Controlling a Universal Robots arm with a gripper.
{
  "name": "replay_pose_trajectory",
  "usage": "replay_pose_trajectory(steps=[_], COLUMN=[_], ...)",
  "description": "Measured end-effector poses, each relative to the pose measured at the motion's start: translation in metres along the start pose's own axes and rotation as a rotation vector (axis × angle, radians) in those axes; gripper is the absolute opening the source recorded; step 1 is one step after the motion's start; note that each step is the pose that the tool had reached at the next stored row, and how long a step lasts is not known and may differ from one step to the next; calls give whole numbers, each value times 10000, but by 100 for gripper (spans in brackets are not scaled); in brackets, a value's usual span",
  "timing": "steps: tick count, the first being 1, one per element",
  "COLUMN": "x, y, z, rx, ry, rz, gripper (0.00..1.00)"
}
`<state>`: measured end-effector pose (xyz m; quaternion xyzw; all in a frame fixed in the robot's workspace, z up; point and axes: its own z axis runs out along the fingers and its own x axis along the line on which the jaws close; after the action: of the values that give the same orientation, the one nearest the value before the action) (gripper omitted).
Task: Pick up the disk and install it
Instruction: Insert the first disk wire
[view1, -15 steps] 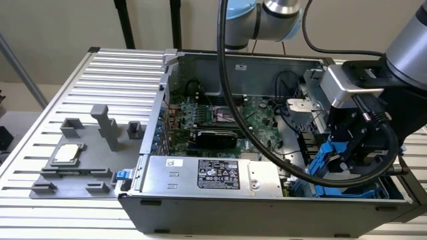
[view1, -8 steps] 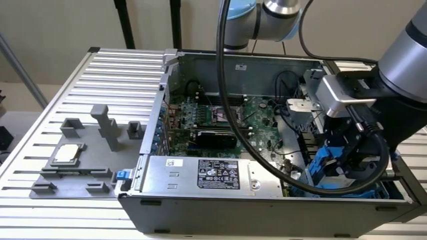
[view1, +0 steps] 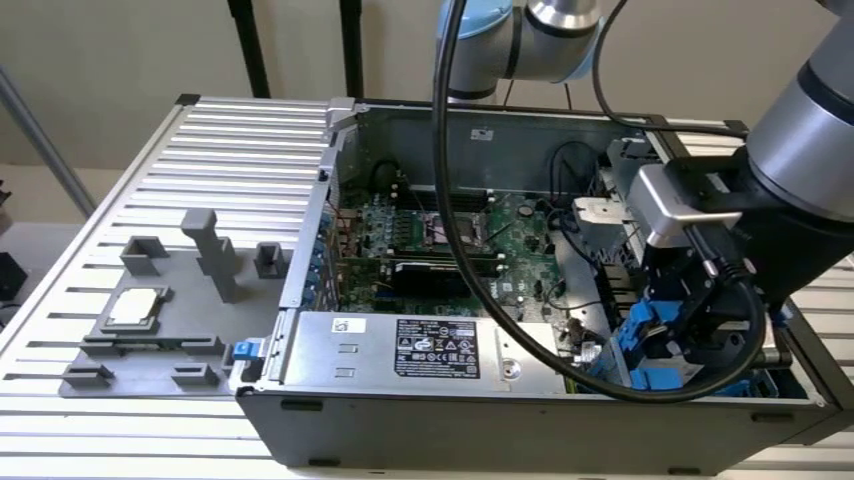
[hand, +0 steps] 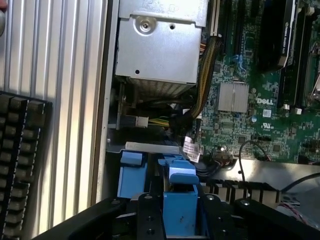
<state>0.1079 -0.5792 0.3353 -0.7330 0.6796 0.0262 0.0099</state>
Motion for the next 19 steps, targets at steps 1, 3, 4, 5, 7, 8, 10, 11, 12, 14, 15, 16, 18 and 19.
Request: replay_pose_trajectory(steps=[1,3,4,5,7,8,10,11,12,14,15,16,18,19], x=[0,0,1,0,0,0,0,-2,-2,-3,-4,-4,-5,-5], y=[0,0,0,0,1,1,1,1,1,2,2,2,3,3], z=[3,5,5,6,7,5,-2,-14,-26,-55,-66,-75,-89,-97], rx=[-1,-1,-1,0,0,0,0,-1,-1,-1,-1,-1,-1,-1], ry=[1,0,0,-3,-5,-5,-9,1,-2,1,0,0,-1,0], rz=[-7,-17,-19,-20,-19,-19,-20,-20,-19,-19,-19,-19,-19,-19], gripper=[0,0,0,0,100,100,100,100,100,100,100,100,100,100])
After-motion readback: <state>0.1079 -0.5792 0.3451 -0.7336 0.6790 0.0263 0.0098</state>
